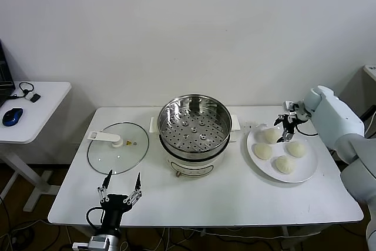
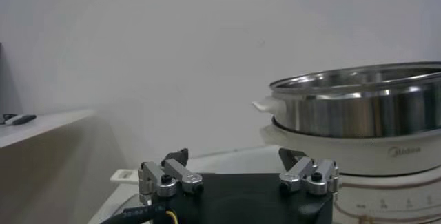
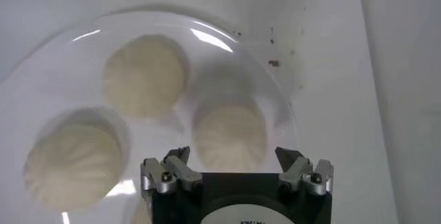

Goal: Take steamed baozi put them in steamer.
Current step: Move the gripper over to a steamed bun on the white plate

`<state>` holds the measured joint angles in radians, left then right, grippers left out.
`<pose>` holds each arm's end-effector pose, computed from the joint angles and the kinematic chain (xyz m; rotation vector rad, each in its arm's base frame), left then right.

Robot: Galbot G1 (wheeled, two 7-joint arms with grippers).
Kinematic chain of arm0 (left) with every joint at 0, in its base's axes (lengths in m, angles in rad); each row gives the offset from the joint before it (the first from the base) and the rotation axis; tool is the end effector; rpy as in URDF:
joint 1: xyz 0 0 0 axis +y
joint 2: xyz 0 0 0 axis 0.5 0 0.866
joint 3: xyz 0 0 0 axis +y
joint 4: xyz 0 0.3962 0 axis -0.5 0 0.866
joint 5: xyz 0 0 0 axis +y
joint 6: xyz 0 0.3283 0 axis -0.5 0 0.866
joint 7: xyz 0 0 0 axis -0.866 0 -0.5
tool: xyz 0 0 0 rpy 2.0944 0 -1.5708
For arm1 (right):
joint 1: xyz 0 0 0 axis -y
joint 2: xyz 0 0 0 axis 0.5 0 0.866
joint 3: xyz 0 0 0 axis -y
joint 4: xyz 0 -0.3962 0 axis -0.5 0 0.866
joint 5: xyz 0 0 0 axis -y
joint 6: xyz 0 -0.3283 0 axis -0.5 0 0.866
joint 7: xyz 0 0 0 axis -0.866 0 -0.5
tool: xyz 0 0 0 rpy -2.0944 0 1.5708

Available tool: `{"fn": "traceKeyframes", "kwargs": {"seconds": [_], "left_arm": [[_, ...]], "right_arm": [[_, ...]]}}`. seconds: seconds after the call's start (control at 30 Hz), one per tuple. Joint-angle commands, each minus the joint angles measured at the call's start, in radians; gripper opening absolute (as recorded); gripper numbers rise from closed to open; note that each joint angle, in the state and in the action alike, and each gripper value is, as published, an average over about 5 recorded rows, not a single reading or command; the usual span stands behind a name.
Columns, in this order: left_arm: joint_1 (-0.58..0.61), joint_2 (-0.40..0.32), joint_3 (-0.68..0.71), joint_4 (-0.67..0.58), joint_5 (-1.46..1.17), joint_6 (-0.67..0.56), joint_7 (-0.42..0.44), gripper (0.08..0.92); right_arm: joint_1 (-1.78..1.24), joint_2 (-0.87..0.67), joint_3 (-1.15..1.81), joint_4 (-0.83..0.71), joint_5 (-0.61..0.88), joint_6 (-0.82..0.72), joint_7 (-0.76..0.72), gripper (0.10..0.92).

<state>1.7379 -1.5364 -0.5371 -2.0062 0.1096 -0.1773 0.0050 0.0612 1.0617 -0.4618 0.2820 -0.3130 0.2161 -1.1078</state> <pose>0.0654 0.0129 -0.3881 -0.0591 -3.0554 -0.2181 0.6118 -0.2803 -0.2485 1.1305 -1.5484 1.1802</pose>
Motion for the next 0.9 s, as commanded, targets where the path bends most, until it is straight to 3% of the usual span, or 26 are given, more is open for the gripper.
{"fn": "traceKeyframes", "kwargs": {"seconds": [0.03, 0.57, 0.9], "left_arm": [[0.002, -0.001, 0.001, 0.001, 0.0, -0.002, 0.0, 0.823], [0.008, -0.001, 0.003, 0.004, -0.001, -0.009, -0.002, 0.823], [0.013, -0.003, 0.006, 0.004, 0.0, -0.014, -0.003, 0.823]], "right_arm": [[-0.014, 0.007, 0.039, -0.008, -0.042, 0.003, 0.021, 0.823], [-0.024, 0.022, 0.072, -0.017, -0.069, -0.003, 0.03, 0.821], [-0.025, 0.023, 0.081, -0.015, -0.079, -0.006, 0.025, 0.735]]}}
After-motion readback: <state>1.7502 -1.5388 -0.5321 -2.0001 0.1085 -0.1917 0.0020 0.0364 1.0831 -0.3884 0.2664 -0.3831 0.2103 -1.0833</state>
